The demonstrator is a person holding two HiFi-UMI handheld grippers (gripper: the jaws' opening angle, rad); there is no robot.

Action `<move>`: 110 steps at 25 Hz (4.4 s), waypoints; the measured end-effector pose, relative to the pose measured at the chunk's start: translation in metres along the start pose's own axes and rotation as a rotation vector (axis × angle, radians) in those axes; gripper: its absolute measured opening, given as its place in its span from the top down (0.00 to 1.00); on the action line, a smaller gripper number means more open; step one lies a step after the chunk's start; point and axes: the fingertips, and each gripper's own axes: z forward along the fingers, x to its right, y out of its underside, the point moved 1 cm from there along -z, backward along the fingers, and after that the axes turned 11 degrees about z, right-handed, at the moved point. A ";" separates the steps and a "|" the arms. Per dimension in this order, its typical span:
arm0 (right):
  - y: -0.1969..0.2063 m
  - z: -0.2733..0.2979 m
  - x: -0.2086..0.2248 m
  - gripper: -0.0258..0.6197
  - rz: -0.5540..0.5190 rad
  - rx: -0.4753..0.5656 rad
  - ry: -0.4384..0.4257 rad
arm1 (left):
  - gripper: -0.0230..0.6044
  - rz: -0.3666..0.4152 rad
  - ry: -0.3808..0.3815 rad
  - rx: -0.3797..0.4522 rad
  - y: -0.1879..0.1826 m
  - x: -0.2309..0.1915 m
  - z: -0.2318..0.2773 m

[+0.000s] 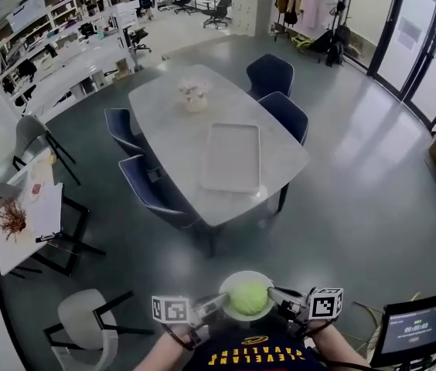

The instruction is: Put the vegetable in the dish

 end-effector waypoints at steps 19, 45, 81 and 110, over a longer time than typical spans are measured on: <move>-0.236 0.009 0.046 0.93 -0.052 -0.117 -0.083 | 0.92 0.030 -0.103 0.109 -0.156 -0.023 0.159; -0.384 0.168 0.055 0.93 -0.068 -0.209 -0.092 | 0.88 0.063 -0.284 0.130 -0.331 -0.137 0.170; -0.489 0.274 0.177 0.92 -0.105 -0.391 0.170 | 0.85 -0.041 -0.539 0.017 -0.408 -0.285 0.223; -0.484 0.306 0.239 0.90 -0.116 -0.451 0.282 | 0.87 -0.035 -0.687 -0.172 -0.386 -0.356 0.230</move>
